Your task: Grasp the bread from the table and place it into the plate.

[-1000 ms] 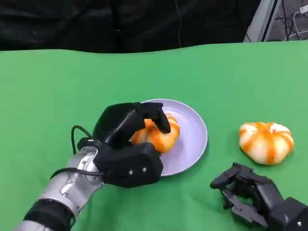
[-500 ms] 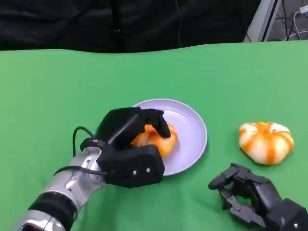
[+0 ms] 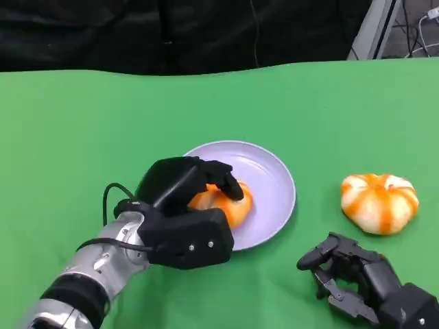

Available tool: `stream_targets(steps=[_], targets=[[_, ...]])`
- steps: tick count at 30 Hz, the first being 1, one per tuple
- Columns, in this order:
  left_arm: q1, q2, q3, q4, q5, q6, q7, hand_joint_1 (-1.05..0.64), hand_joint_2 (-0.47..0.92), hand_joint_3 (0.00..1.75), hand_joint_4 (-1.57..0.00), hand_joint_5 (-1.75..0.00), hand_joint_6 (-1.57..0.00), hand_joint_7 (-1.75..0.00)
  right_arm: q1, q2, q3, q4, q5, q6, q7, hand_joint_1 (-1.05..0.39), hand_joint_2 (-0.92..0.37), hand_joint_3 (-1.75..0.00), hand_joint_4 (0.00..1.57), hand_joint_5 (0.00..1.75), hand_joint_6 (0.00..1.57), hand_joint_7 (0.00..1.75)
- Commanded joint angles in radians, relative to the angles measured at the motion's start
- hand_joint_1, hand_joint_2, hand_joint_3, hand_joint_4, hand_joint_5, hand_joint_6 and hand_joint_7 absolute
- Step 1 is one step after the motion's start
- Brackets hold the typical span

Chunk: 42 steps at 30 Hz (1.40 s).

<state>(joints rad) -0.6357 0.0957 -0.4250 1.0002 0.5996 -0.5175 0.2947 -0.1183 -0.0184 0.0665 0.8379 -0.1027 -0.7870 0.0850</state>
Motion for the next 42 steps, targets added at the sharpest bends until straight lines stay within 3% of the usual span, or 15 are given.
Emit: stream_targets(steps=[1,2,4,5,9,16,26,40,42], targets=[[-0.019,0.021,0.000,-0.001,-0.014,-0.005,-0.041,-0.22,0.92,0.03,-0.95,-0.38,-1.02,-0.08,0.016,-0.006,0.000,-0.009,-0.001,0.017,-0.004,-0.24,-0.92,-0.48,0.67,1.75,0.73,1.13],[-0.020,0.026,-0.005,-0.006,-0.011,-0.004,-0.054,-0.31,0.92,0.05,-0.89,-0.16,-0.91,-0.03,0.015,-0.005,0.000,-0.007,0.000,0.017,-0.003,-0.25,-0.92,-0.48,0.67,1.75,0.74,1.13],[-0.017,0.035,-0.007,-0.021,-0.017,0.001,-0.089,-0.38,0.92,0.08,-0.83,-0.05,-0.83,-0.01,0.013,-0.004,0.000,-0.004,0.002,0.015,-0.001,-0.25,-0.92,-0.48,0.68,1.75,0.74,1.13],[-0.015,0.037,-0.004,-0.028,-0.024,0.004,-0.108,-0.51,0.92,0.15,-0.72,-0.02,-0.72,0.00,0.013,-0.004,0.000,-0.004,0.003,0.014,-0.001,-0.25,-0.92,-0.47,0.67,1.75,0.74,1.13],[0.003,0.053,0.020,-0.090,-0.078,0.030,-0.224,-0.76,0.92,0.40,-0.54,0.00,-0.51,0.00,0.006,-0.001,-0.005,0.005,0.019,0.016,0.016,-0.24,-0.92,-0.48,0.67,1.75,0.74,1.12],[0.057,0.087,0.056,-0.246,-0.144,0.090,-0.357,-0.93,0.92,0.65,-0.34,0.00,-0.39,0.00,0.005,-0.005,-0.009,0.009,0.021,0.017,0.024,-0.23,-0.92,-0.49,0.69,1.72,0.74,1.11],[0.158,0.111,0.134,-0.454,-0.271,0.149,-0.479,-0.98,0.92,0.72,-0.30,-0.01,-0.38,-0.01,0.001,-0.009,-0.007,0.021,0.016,0.004,0.025,-0.24,-0.92,-0.49,0.70,1.72,0.74,1.11],[0.317,0.081,0.322,-0.457,-0.679,-0.081,-0.682,-0.81,0.92,0.62,-0.42,-0.03,-0.43,-0.01,-0.002,-0.014,-0.006,0.020,-0.009,0.015,-0.002,-0.26,-0.92,-0.47,0.66,1.75,0.73,1.15],[0.353,0.048,0.373,-0.436,-0.810,-0.110,-0.767,-0.76,0.92,0.57,-0.45,-0.03,-0.45,-0.01,-0.004,-0.015,-0.007,0.024,-0.002,0.012,0.004,-0.25,-0.92,-0.47,0.66,1.75,0.73,1.15]])
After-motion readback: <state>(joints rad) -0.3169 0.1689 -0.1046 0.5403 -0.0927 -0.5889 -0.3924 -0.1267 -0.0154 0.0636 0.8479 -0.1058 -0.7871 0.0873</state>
